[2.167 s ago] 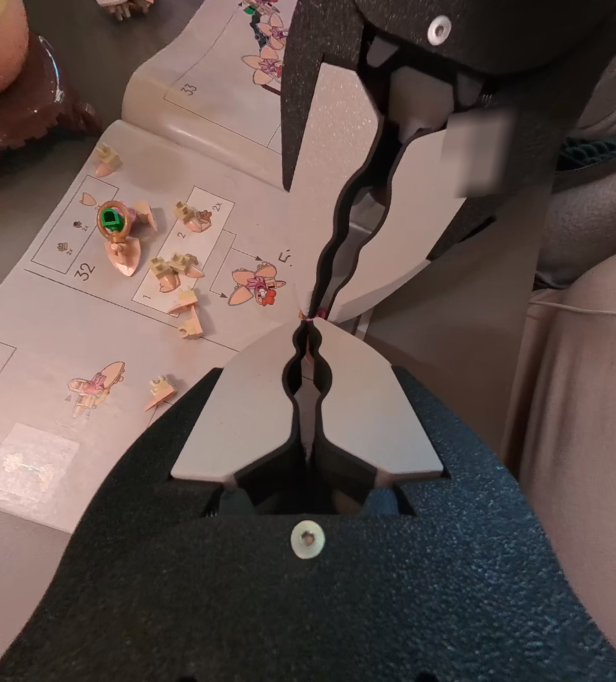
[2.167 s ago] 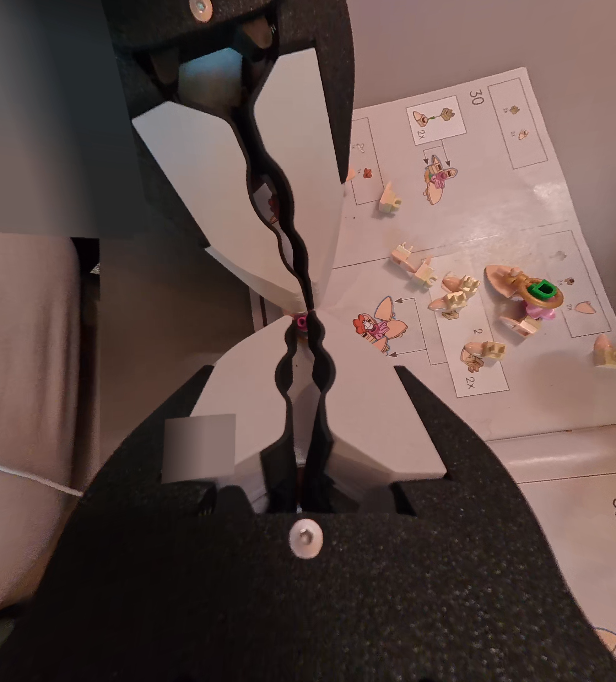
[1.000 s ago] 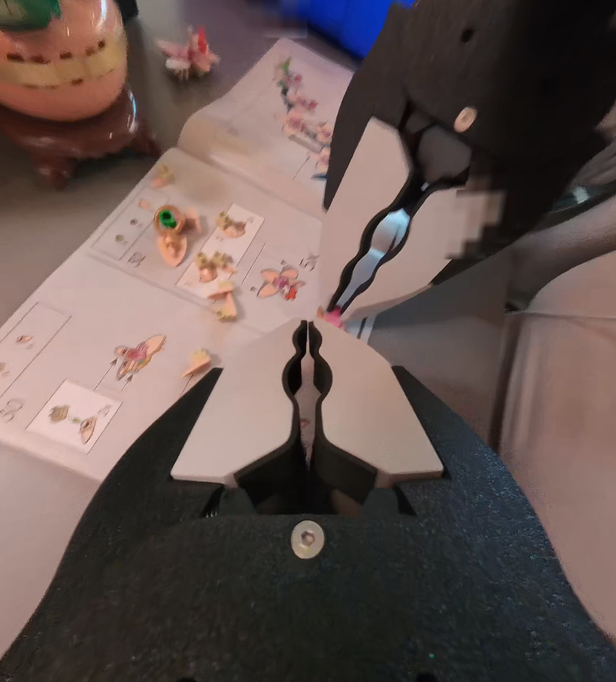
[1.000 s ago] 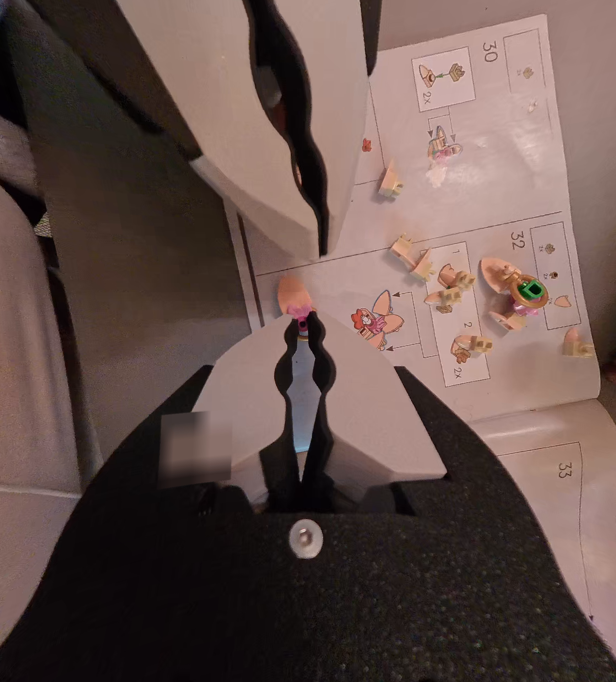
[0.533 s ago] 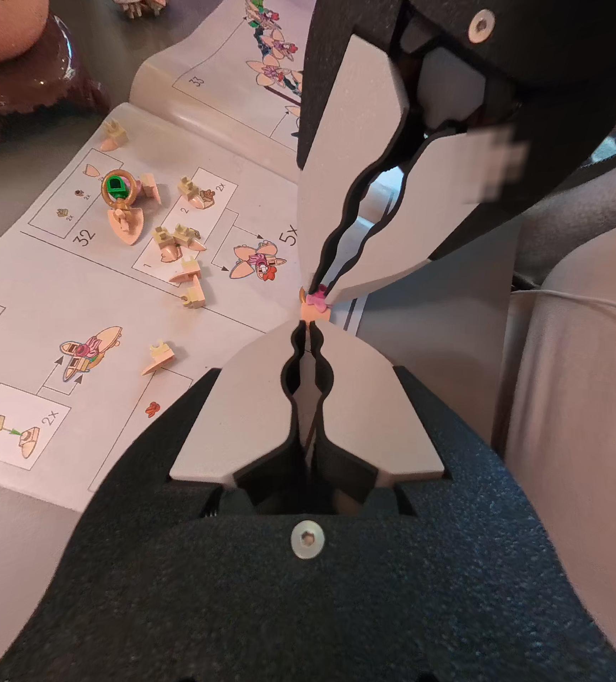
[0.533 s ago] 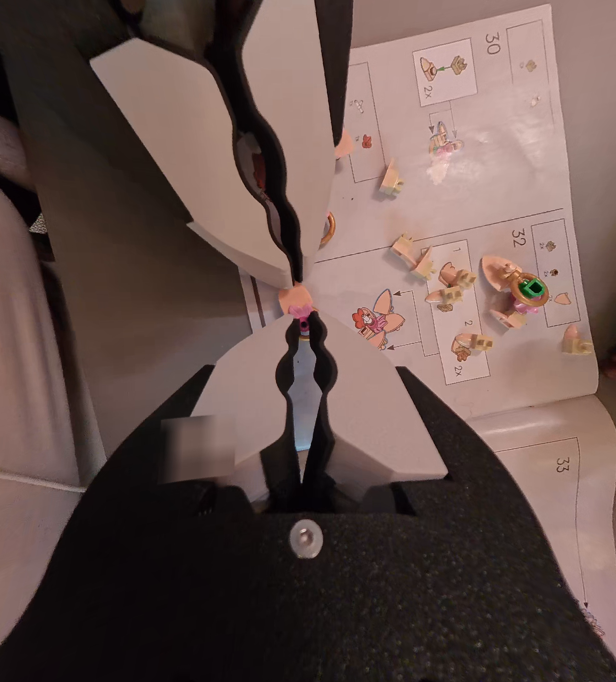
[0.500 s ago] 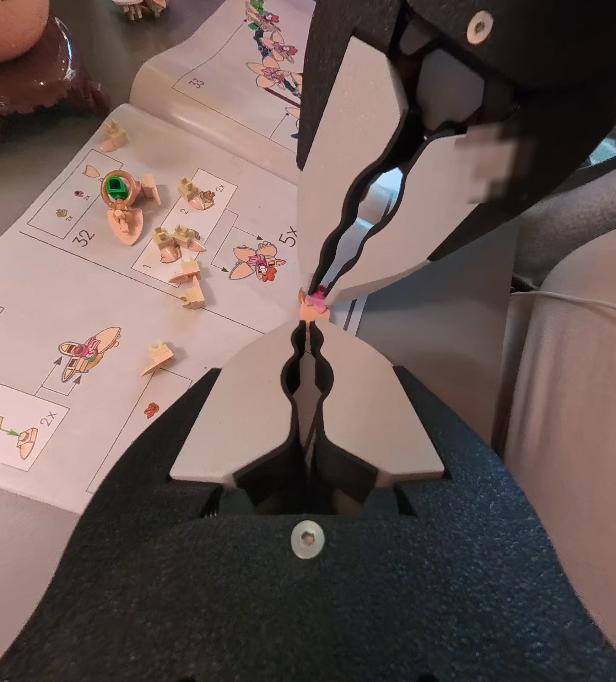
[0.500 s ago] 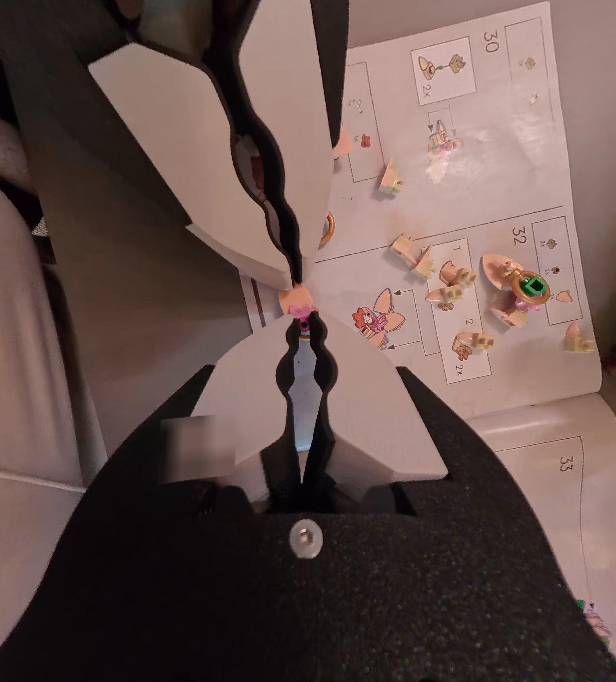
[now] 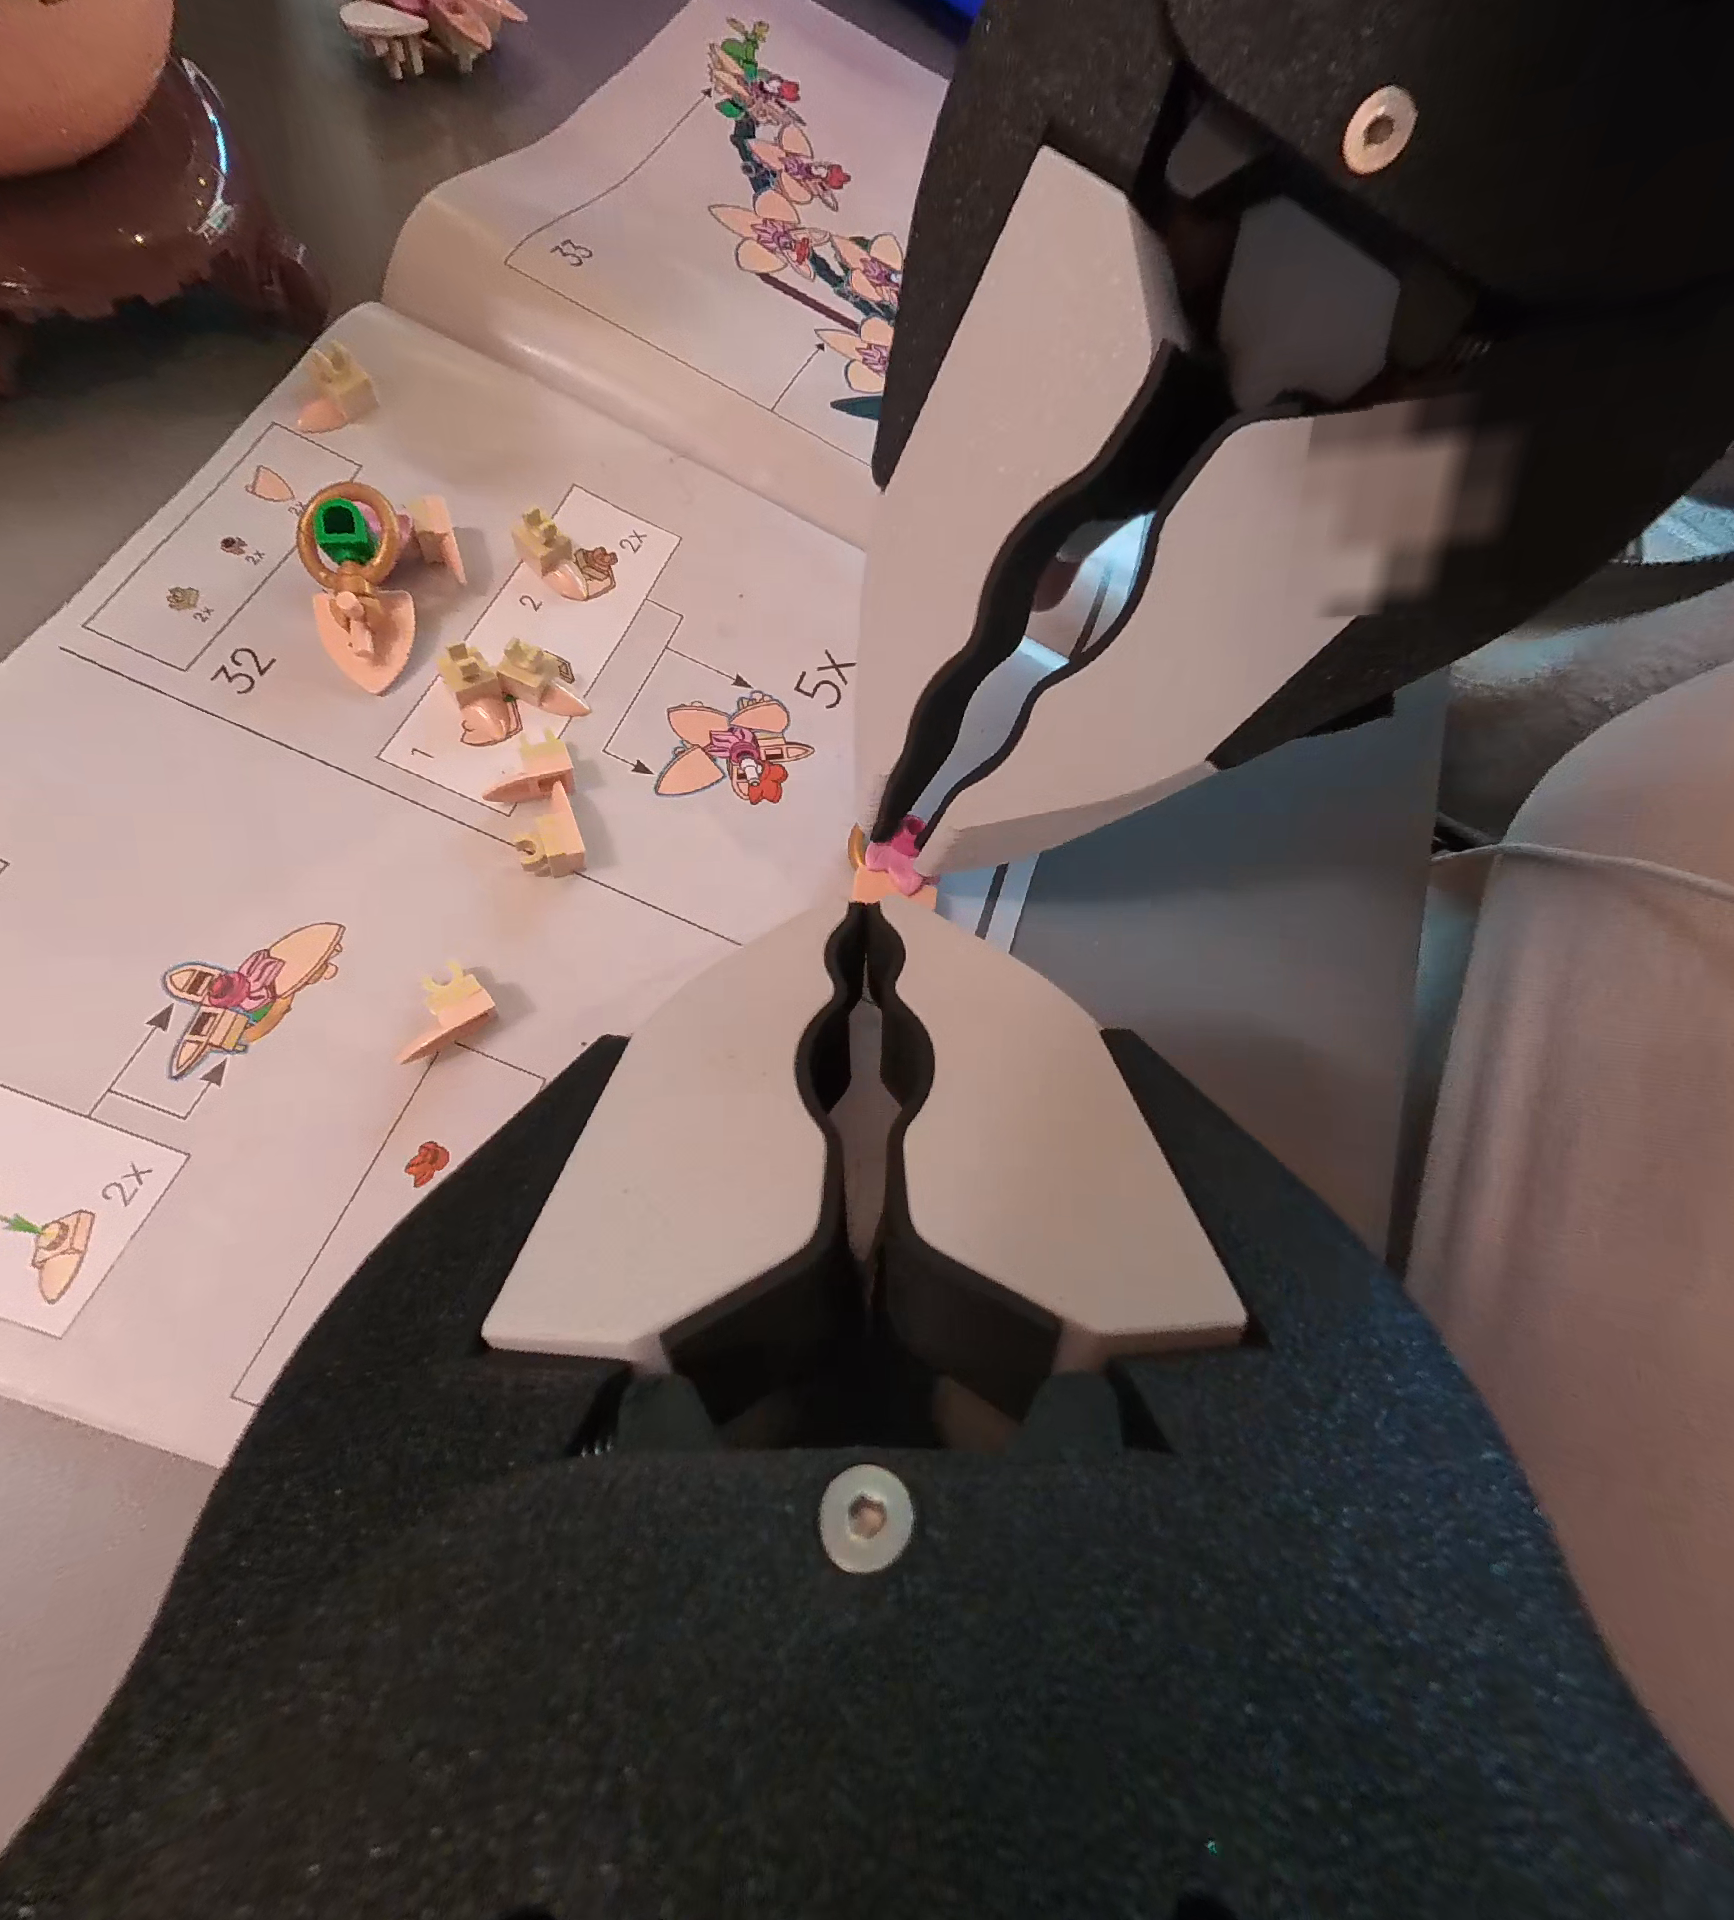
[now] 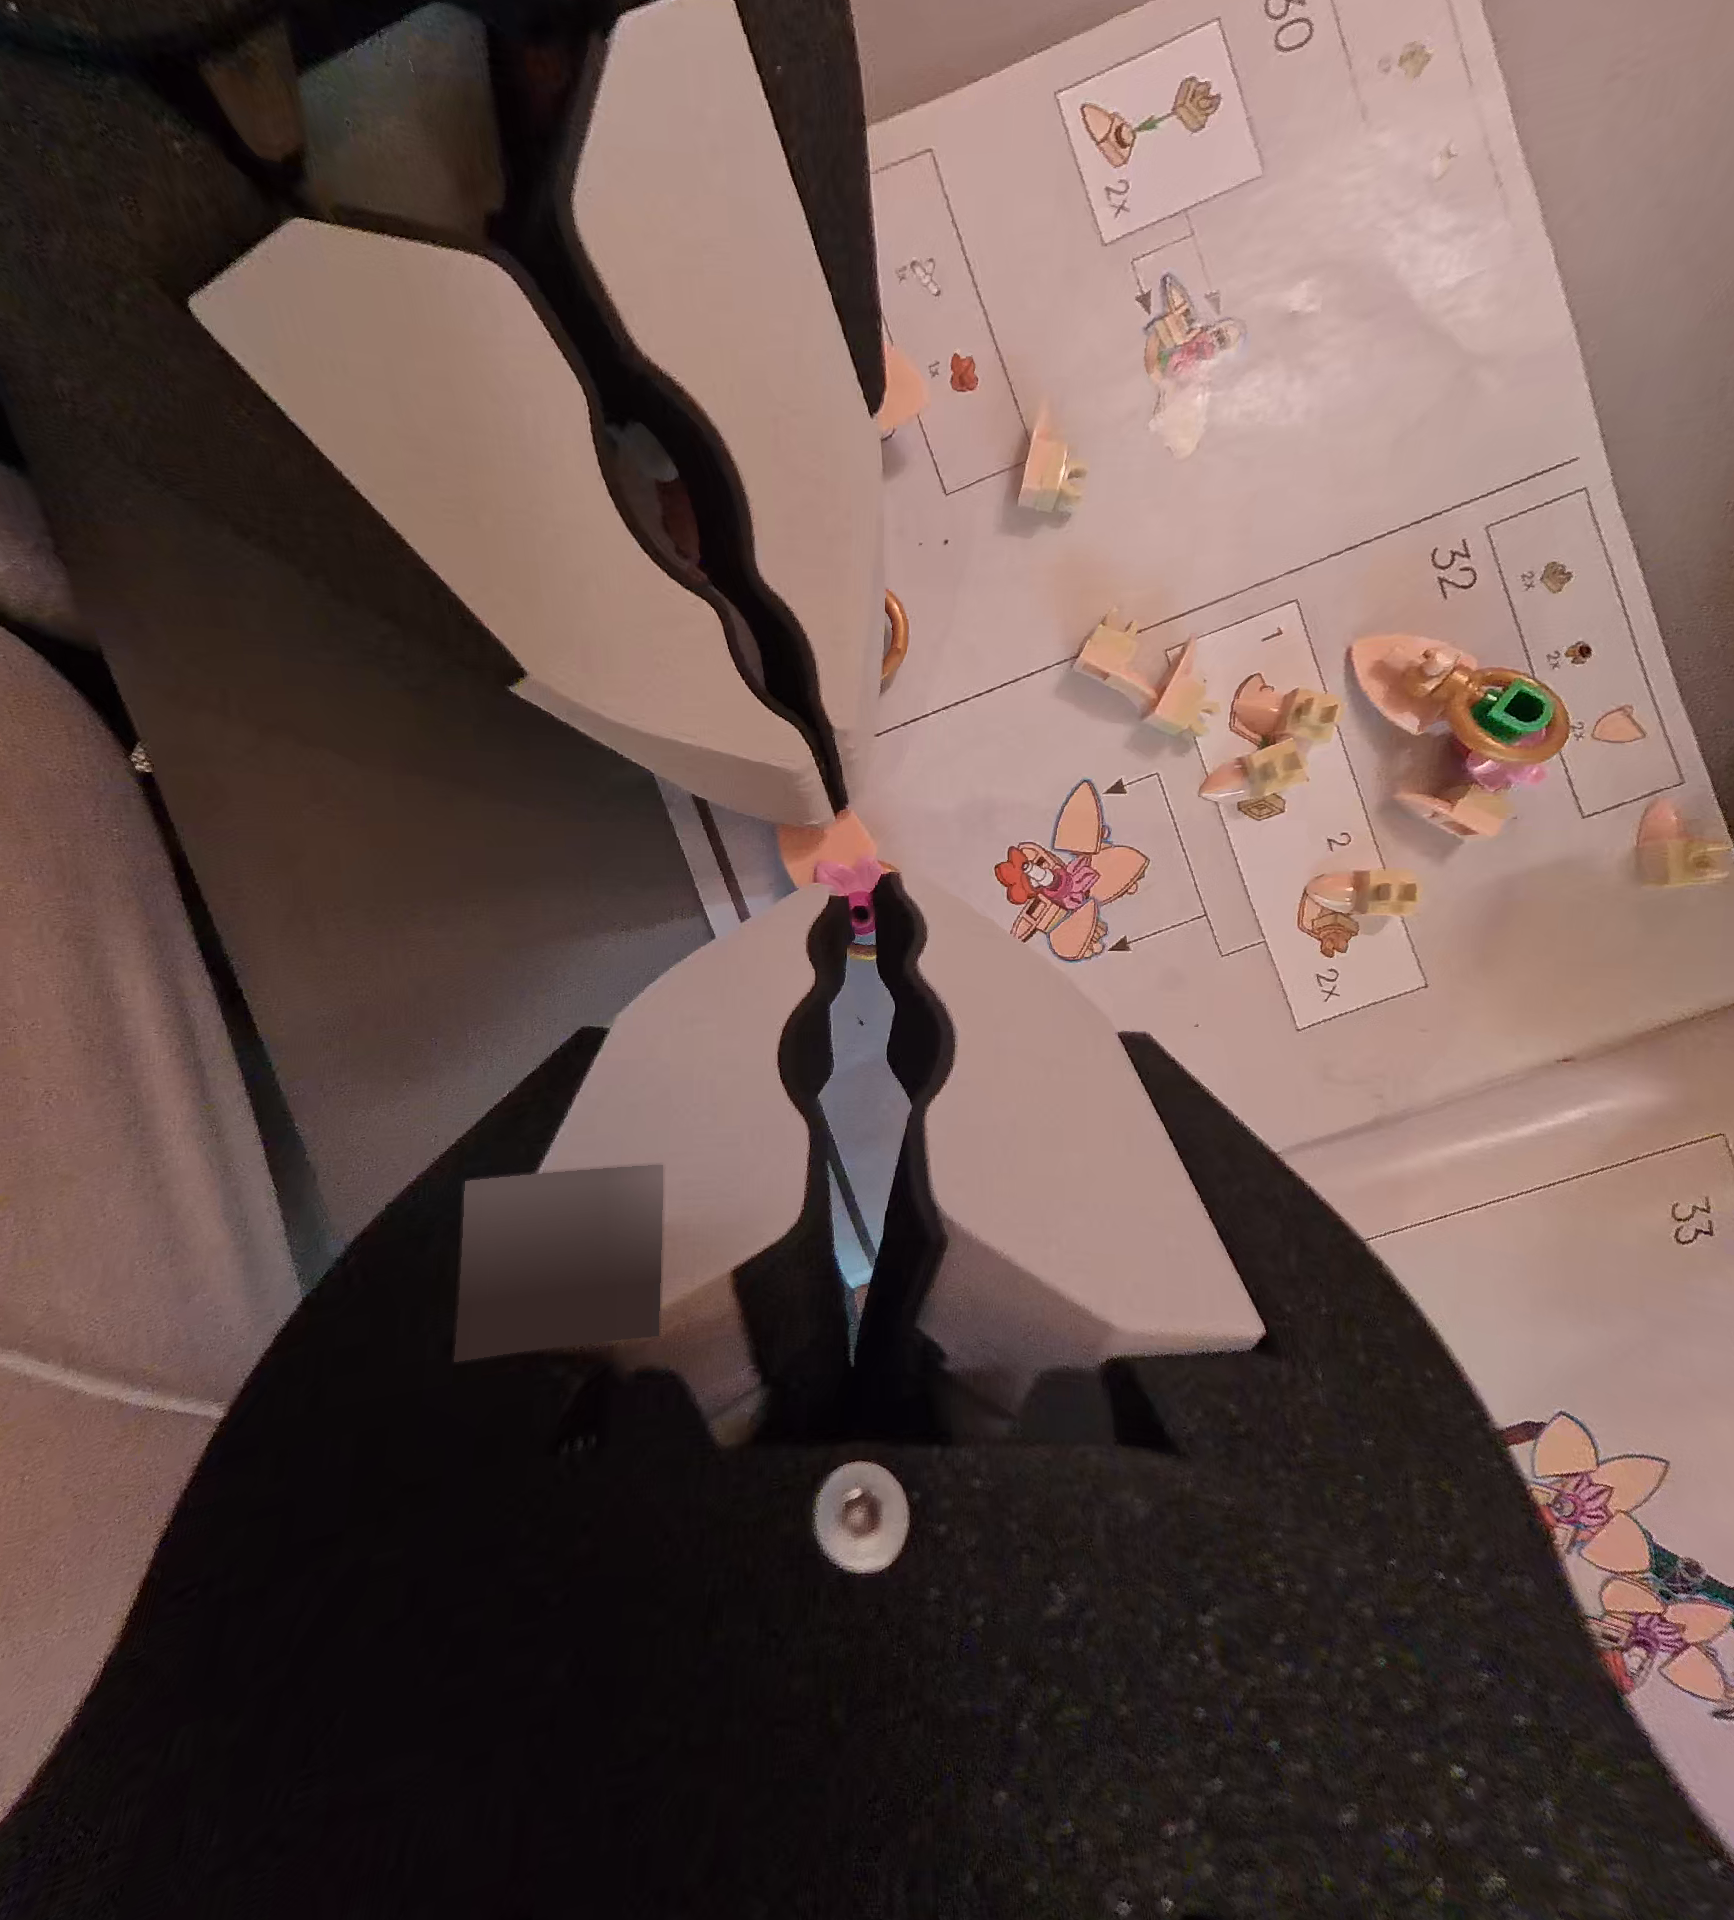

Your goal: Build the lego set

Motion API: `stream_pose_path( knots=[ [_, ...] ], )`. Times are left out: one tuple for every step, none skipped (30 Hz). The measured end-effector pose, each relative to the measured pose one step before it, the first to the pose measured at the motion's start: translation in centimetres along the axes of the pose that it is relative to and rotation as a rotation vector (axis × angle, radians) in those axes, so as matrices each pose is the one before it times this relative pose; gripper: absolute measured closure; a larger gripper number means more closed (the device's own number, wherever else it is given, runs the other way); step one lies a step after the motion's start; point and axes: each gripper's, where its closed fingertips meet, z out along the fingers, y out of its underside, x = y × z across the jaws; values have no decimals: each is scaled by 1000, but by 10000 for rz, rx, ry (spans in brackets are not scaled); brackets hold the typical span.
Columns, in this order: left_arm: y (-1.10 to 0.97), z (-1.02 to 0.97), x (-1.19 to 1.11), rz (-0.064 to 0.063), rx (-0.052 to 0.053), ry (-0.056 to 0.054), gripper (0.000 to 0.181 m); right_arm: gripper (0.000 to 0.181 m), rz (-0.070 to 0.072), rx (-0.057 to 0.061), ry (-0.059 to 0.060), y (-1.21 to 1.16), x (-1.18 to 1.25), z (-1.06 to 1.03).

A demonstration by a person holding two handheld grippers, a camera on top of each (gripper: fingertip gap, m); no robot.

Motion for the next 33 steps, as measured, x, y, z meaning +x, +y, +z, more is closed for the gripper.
stream_pose_path(
  knots=[
    [-10,9,-8,29,-6,-36,181,175,-57,55,-13,-49,19,-7],
    [-7,-12,-6,20,-12,-29,181,176,-93,60,32,-57,16,-9],
    [3,-4,8,42,-23,-26,181,176,-178,82,102,-35,30,-16],
    [13,-14,-1,47,-34,-48,181,176,-142,177,155,-87,174,-25],
    [5,-27,-27,27,-37,-64,181,175,184,155,37,-23,98,9],
    [11,-12,-1,17,-25,-50,181,175,275,133,-125,-14,-27,16],
    [4,-5,-12,12,-16,-42,181,175,255,123,-81,-15,42,19],
    [5,-9,20,7,-16,-14,181,175,149,71,-68,18,-41,0],
    [-1,3,17,9,-9,-3,181,175,-8,42,-21,30,-46,1],
    [-10,19,-16,-3,-5,-19,181,175,19,29,23,-9,27,0],
    [-22,28,-15,-1,0,-14,181,175,138,-28,-61,14,-19,13],
    [-16,24,-10,-2,-5,-11,181,175,153,-43,-83,15,-3,5],
    [-6,6,-1,0,-13,-8,181,175,189,-57,-90,28,-23,4],
    [-4,3,-2,4,-10,-10,181,176,187,-66,-67,21,-29,10],
    [2,12,-7,-13,-1,-7,181,175,165,-70,-39,20,-30,5],
    [-7,5,-1,-24,10,11,181,175,116,-72,17,16,-27,2],
    [-7,8,0,-22,22,18,181,175,81,-80,95,33,-15,1],
    [-17,20,-18,-19,36,14,181,175,112,-80,130,25,9,4],
    [-29,30,-6,-16,44,18,181,175,111,-76,140,31,-4,-8],
    [-35,42,-15,-23,51,19,181,175,138,-58,104,27,-4,-8],
    [-32,36,-3,-17,46,13,181,175,188,-39,48,12,0,5],
    [-13,13,-7,-13,21,21,181,175,205,-25,14,31,-1,6],
    [-1,6,4,-13,12,29,181,175,235,-35,-2,24,-11,2],
    [-8,3,7,-16,7,32,181,175,214,-47,28,36,-7,4],
    [9,3,5,-5,8,24,181,175,182,-43,57,10,-9,6],
    [-4,-1,12,-9,12,26,181,175,139,-44,83,36,-8,-6],
    [-2,-2,8,-10,11,22,181,175,132,-50,98,8,-2,11],
    [3,3,-1,-14,9,25,181,175,106,-76,110,12,1,1],
    [-2,4,9,-30,9,34,181,175,94,-89,107,11,-6,1],
    [-4,-6,11,-45,8,50,181,175,105,-51,71,9,-11,6],
    [5,4,5,-60,5,62,181,175,150,-3,6,10,-16,13],
    [-11,-4,19,-50,4,68,181,175,221,25,-48,18,-21,22],
    [-8,10,12,-26,3,46,181,175,140,18,-7,30,-32,17]
  ],
)
